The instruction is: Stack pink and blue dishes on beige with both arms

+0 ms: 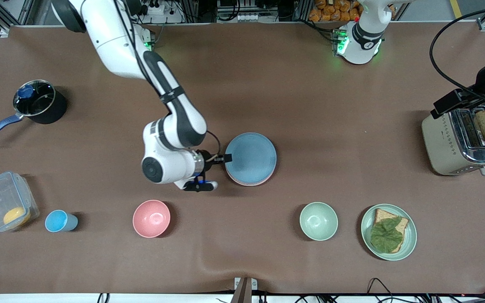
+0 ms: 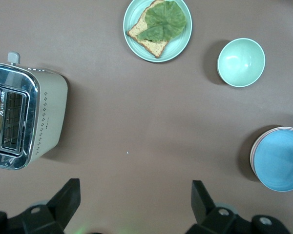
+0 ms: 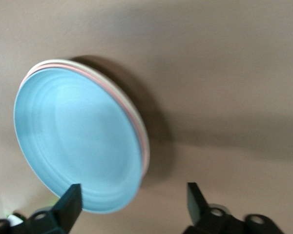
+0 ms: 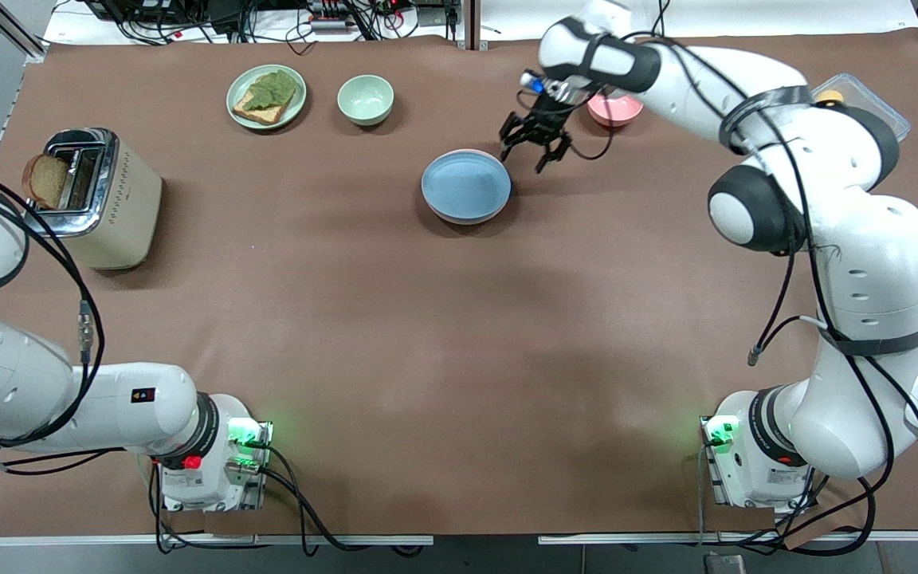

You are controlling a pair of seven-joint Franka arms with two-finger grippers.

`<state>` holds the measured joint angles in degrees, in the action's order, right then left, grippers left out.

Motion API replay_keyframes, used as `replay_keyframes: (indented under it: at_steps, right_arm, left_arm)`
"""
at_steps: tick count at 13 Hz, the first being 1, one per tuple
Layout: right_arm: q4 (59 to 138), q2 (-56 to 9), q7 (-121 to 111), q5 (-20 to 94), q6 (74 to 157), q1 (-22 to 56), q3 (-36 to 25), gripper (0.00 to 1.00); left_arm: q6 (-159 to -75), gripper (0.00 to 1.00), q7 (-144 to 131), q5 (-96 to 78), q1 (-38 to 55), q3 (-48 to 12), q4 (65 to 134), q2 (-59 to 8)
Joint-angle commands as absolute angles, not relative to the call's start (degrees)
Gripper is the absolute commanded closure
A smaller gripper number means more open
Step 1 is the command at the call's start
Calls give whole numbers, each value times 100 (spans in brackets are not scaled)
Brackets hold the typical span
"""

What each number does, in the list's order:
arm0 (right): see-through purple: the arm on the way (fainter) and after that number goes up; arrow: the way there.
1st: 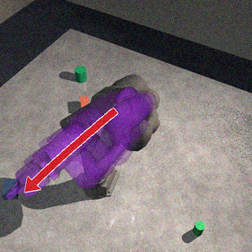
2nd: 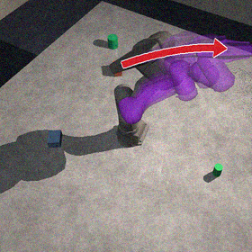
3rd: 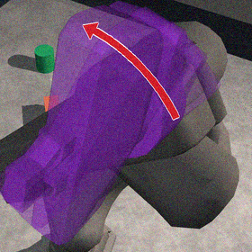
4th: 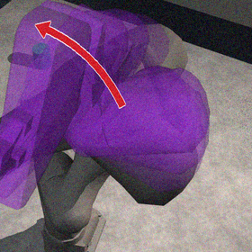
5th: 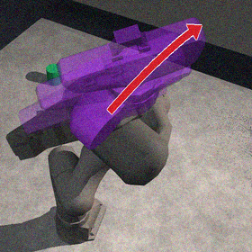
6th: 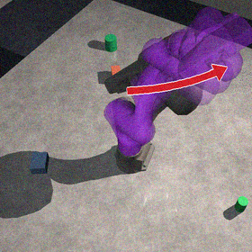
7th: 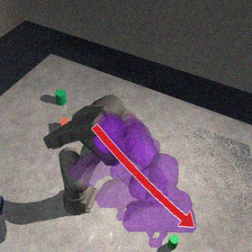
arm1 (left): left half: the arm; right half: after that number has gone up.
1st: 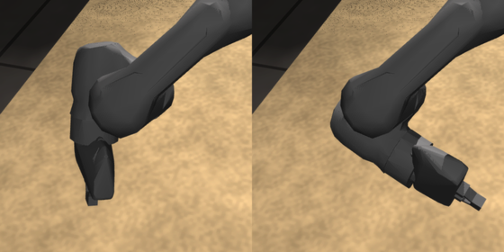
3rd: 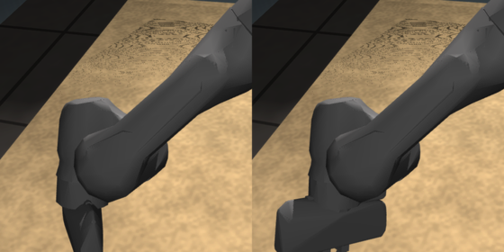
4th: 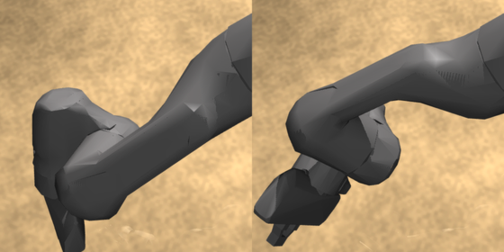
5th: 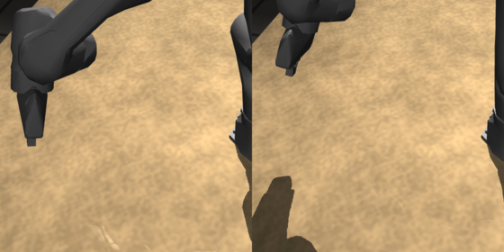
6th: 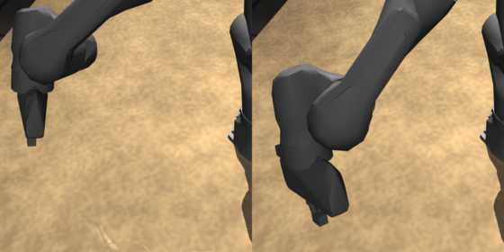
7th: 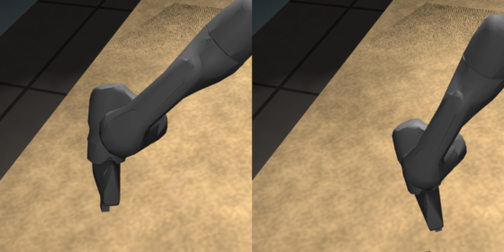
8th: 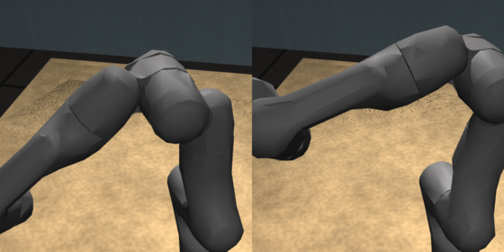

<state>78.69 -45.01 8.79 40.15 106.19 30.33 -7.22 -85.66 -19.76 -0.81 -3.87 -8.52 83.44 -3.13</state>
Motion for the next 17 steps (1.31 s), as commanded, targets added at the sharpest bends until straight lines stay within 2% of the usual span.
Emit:
replay_keyframes:
  at_steps: [1, 4, 7, 10, 12, 14, 17]
  right_arm:
    - [7674, -4369, 853, 3860, 9620, 2332, -825, 0]
    - [7585, -4035, 826, 2895, 8870, 1830, -1177, 0]
    - [7602, -3736, 546, 1604, 8842, 1416, -1283, 0]
    - [7681, -3403, -164, 1082, 8885, 933, -1309, 0]
    - [7944, -2833, -360, 565, 8938, 766, -1319, 0]
    - [8575, -2008, -334, 335, 9070, 642, -1126, 0]
    - [9201, -1013, -281, 71, 9009, 107, -477, 0]
  left_arm:
    - [-8499, 0, -1978, 9, -360, -870, 8350, -299]
    - [-8499, 0, -1969, 0, -378, -870, 8350, -299]
    - [-8508, 0, -1969, 44, -360, -870, 8323, -299]
    - [-8508, 0, -1951, 9, -369, -870, 8314, -299]
    - [-8508, 0, -1951, 0, -369, -870, 8314, -299]
    - [-8508, 0, -1951, -9, -395, -870, 8314, -299]
    - [-8508, 0, -1969, -9, -360, -870, 8314, -299]
